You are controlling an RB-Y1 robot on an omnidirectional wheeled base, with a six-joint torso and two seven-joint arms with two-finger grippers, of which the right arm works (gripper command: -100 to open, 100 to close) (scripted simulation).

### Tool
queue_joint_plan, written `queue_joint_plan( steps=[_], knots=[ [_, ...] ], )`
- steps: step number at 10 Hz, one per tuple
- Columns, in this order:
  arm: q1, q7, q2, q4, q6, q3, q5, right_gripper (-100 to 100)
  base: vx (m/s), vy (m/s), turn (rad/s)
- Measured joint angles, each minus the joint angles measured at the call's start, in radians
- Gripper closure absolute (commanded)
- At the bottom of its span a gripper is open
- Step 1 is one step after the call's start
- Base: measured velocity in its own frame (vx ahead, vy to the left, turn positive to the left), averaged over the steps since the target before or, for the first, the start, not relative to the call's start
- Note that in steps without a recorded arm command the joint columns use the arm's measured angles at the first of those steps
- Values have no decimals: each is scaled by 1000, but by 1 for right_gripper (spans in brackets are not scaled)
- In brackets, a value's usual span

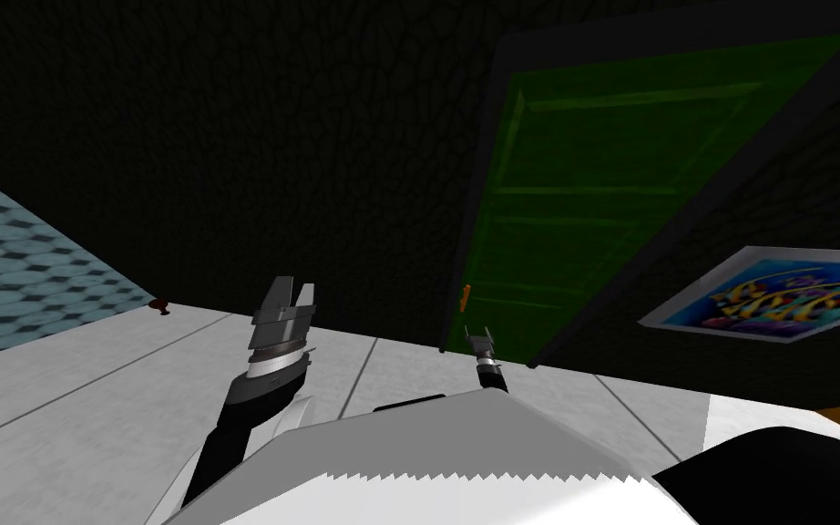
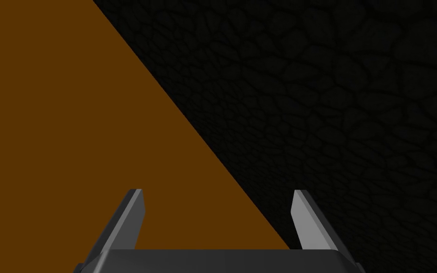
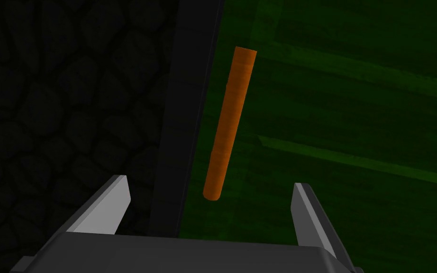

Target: Pull the door open

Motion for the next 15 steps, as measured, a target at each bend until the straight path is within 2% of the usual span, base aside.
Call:
queue_joint_plan(
  steps=[4,8,9,12,13,15],
  knots=[
    [-18,-82,5,79,-27,-11,-8,-100,100,-71,77],
    [-29,-158,18,139,-43,-20,-15,-100,95,-78,59],
    [-30,-162,19,141,-43,-21,-15,-100,135,-24,103],
    [-25,-188,-15,160,-52,-35,-30,-100,201,-30,83],
    [-34,-200,-30,186,-61,-42,-37,-100,234,-18,131],
    [-35,-223,-61,205,-68,-59,-53,-100,212,-25,100]
  ],
)
